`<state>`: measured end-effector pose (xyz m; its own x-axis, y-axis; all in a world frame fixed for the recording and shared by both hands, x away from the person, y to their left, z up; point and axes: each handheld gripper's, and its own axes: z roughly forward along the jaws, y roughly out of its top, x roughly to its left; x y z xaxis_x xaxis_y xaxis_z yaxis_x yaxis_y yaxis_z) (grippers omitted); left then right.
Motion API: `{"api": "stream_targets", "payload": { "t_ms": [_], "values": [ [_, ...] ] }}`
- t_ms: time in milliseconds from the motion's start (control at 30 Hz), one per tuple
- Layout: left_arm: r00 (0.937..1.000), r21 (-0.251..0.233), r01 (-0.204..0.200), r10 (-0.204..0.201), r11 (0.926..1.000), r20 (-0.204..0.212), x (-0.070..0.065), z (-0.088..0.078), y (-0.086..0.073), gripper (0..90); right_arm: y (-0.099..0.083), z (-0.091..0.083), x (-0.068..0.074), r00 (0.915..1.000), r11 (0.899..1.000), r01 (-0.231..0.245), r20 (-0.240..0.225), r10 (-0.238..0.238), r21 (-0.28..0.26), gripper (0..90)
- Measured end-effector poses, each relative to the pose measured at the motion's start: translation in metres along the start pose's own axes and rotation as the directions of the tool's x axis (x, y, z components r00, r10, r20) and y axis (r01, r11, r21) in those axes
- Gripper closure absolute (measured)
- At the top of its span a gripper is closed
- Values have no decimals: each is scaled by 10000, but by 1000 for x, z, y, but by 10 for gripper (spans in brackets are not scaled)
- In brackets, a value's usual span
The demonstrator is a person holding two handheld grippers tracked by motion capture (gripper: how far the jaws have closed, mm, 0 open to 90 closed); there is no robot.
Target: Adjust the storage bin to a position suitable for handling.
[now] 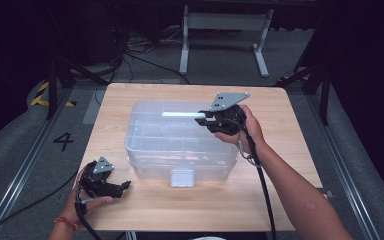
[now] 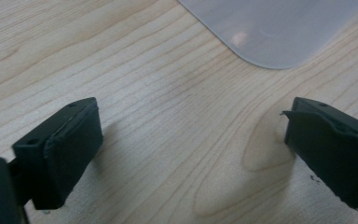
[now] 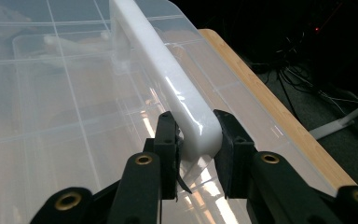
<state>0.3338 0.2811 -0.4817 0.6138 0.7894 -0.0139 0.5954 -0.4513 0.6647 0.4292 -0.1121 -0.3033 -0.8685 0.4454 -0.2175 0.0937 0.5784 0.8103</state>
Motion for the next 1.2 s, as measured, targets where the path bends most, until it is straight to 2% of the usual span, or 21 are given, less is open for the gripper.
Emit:
{"api": "stream_targets", "payload": {
  "t_ms": [167,267,367,467,567,600,667,700,733,800,833,867,900,1067,1133,1200],
  "values": [
    [9999,-35,126,-127,9999,-85,0,-4,1,185,3,-1,-4,9999,9999,-112,-33,112,-3,726],
    [10000,-75,-42,42,10000,28,-2,-7,2,322,6,-1,-6,9998,9998,-202,-63,203,76,725],
    [9998,-334,-180,179,9993,-25,-6,-11,4,348,8,-1,-8,9998,9997,-198,-86,200,149,723],
    [10000,-815,-37,41,9967,43,-8,-19,5,385,9,-1,-9,9998,9996,-175,-97,177,217,722],
    [9996,-1057,-280,273,9940,-88,-11,-25,8,402,11,-1,-10,9998,9995,-163,-122,166,287,721],
    [9997,-1169,-240,242,9929,3,-14,-28,9,417,12,-1,-11,9998,9994,-179,-117,182,289,720],
    [9991,-1366,-420,414,9897,-69,-16,-34,12,429,13,-1,-12,9998,9994,-183,-103,186,305,719],
    [9995,-1511,-312,302,9880,-91,-18,-36,13,435,14,-1,-13,9998,9993,-184,-102,187,317,718],
    [9990,-1599,-443,423,9861,-157,-18,-39,15,440,14,-1,-13,9997,9992,-203,-106,207,337,718],
    [9995,-1815,-292,274,9830,-125,-21,-43,18,452,15,-1,-14,9997,9992,-202,-121,206,331,717],
    [9991,-1876,-420,397,9814,-161,-22,-45,20,452,15,0,-15,9997,9993,-206,-107,210,327,716],
    [9993,-1948,-366,352,9802,-109,-23,-46,21,453,15,0,-15,9997,9993,-195,-104,199,324,716],
    [9988,-2078,-499,487,9769,-108,-24,-48,23,453,16,0,-15,9997,9992,-204,-99,207,330,715],
    [9979,-2443,-615,640,9677,24,-28,-55,30,452,19,0,-17,9997,9989,-263,13,263,389,711],
    [9987,-2652,-451,502,9631,124,-30,-58,32,452,20,1,-18,9996,9986,-270,59,267,453,709],
    [9984,-2656,-526,565,9626,72,-30,-58,33,452,22,1,-18,9996,9984,-268,115,263,496,707]
  ]
}}
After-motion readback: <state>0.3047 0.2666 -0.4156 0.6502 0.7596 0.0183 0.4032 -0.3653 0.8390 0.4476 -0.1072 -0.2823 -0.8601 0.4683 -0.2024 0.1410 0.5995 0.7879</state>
